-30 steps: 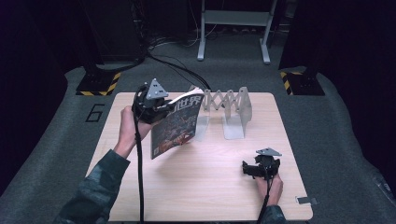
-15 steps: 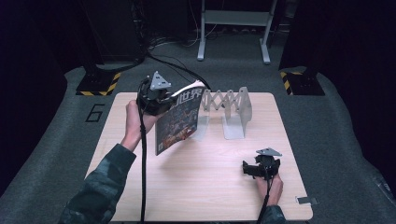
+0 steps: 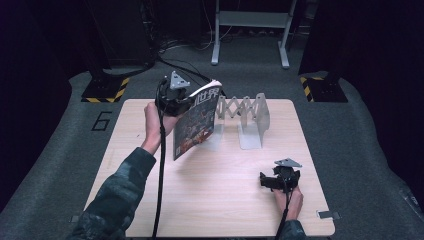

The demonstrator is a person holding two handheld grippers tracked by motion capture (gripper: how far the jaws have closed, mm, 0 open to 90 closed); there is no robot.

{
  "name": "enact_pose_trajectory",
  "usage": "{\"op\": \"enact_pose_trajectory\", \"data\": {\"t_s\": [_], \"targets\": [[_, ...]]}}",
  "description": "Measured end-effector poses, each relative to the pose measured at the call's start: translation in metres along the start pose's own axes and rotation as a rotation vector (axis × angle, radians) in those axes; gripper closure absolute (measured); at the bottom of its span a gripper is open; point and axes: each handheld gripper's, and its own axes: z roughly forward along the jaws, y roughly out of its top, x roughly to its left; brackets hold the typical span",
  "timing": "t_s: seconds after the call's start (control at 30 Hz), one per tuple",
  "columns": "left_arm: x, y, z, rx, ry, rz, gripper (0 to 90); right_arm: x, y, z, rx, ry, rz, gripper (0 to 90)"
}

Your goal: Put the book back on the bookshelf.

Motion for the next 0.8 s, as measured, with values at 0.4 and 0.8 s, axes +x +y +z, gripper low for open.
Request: {"op": "enact_pose_trajectory", "data": {"t_s": [0.4, 0.8], "targets": [[-0.005, 0.006, 0.026, -0.009, 0.021, -0.003, 82.1, 0.001, 0.000, 0.000, 0.002, -0.001, 0.016, 5.4], [-0.009, 0.010, 0.048, -0.054, 0.062, -0.049, 82.1, 0.000, 0.000, 0.000, -0.005, -0.001, 0.000, 5.9]]}}
